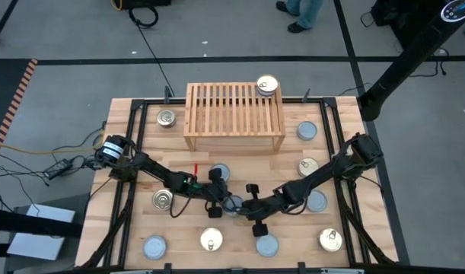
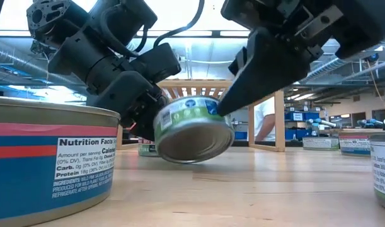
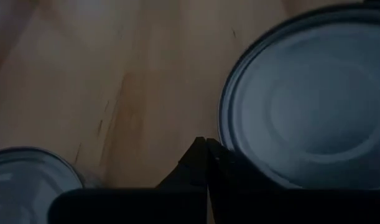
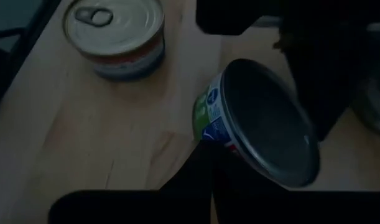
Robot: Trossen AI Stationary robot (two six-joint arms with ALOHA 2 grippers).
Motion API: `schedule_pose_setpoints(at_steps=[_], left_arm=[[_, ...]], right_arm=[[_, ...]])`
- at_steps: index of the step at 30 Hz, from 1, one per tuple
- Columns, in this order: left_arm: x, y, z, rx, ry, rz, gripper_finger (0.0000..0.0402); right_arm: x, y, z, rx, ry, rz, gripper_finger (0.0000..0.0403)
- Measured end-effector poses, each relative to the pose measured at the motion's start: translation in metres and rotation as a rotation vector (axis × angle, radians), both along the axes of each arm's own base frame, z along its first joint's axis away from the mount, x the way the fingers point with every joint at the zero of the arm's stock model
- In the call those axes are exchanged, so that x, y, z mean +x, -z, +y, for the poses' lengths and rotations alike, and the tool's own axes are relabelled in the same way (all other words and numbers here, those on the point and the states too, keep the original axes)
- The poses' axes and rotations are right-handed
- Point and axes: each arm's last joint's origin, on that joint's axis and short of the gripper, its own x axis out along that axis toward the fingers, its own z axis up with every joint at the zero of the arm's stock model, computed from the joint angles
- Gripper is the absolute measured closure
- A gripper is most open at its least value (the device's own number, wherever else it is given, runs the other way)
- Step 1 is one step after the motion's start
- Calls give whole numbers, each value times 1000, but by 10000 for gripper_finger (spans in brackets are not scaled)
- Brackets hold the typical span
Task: Stack canned seafood by type on shelf
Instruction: Put the green tuna can on the shelf
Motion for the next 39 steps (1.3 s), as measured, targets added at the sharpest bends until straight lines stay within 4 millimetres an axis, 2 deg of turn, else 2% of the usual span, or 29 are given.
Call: schedule_pose_setpoints(at_steps=[8,15,39], left_arm=[[0,-1,-4,-30,47,-2,401],[-1,-3,-13,-8,113,-28,401],[-3,0,-9,39,70,7,401]], right_arm=[[-1,-14,-5,-26,97,-66,396],[-1,-12,-8,-27,106,-39,396],[-2,-11,-8,-23,96,-23,394]])
